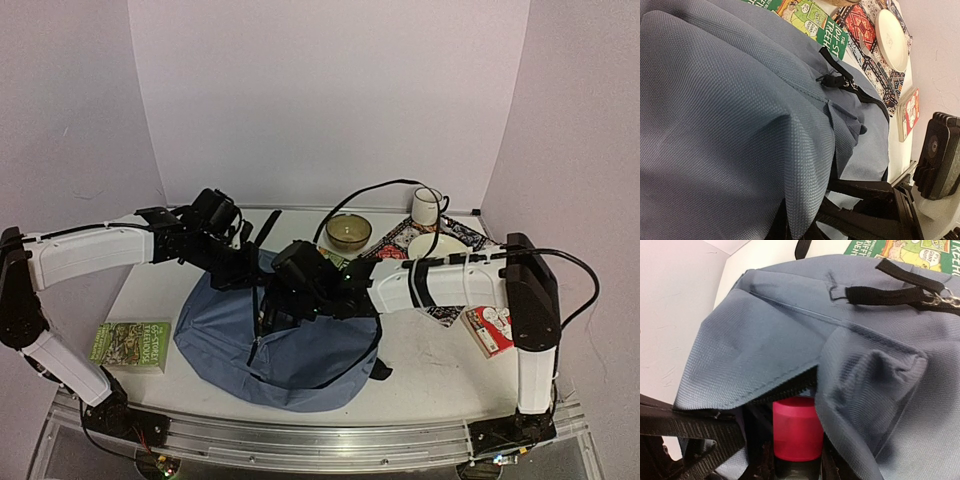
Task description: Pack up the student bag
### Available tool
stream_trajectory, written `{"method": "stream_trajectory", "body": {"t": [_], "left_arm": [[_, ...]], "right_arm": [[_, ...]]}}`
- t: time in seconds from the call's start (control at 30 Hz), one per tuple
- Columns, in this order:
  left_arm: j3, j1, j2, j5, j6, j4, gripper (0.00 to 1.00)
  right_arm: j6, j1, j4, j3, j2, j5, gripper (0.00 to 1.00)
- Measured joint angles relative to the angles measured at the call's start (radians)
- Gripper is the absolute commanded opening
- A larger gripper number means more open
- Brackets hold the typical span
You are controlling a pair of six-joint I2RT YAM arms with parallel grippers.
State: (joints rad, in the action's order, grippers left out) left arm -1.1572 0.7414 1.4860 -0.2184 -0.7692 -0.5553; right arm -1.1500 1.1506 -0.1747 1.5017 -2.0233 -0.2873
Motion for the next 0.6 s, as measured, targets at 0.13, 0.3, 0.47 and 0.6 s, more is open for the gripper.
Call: {"method": "stream_trajectory", "body": {"t": [0.13, 0.3, 0.47, 0.6], "left_arm": [[0.0, 0.0, 0.0, 0.001, 0.0, 0.0, 0.0], [0.0, 0.0, 0.0, 0.008, 0.001, -0.001, 0.0], [0.0, 0.001, 0.0, 0.013, 0.004, -0.001, 0.0], [0.0, 0.003, 0.001, 0.025, 0.014, -0.001, 0.0]], "right_arm": [[0.023, 0.0, 0.001, 0.01, -0.014, 0.027, 0.45], [0.067, -0.004, 0.013, 0.01, -0.016, 0.052, 0.53], [0.124, -0.01, 0.018, 0.01, -0.015, 0.06, 0.58], [0.199, -0.012, 0.02, -0.007, 0.001, 0.059, 0.61]]}}
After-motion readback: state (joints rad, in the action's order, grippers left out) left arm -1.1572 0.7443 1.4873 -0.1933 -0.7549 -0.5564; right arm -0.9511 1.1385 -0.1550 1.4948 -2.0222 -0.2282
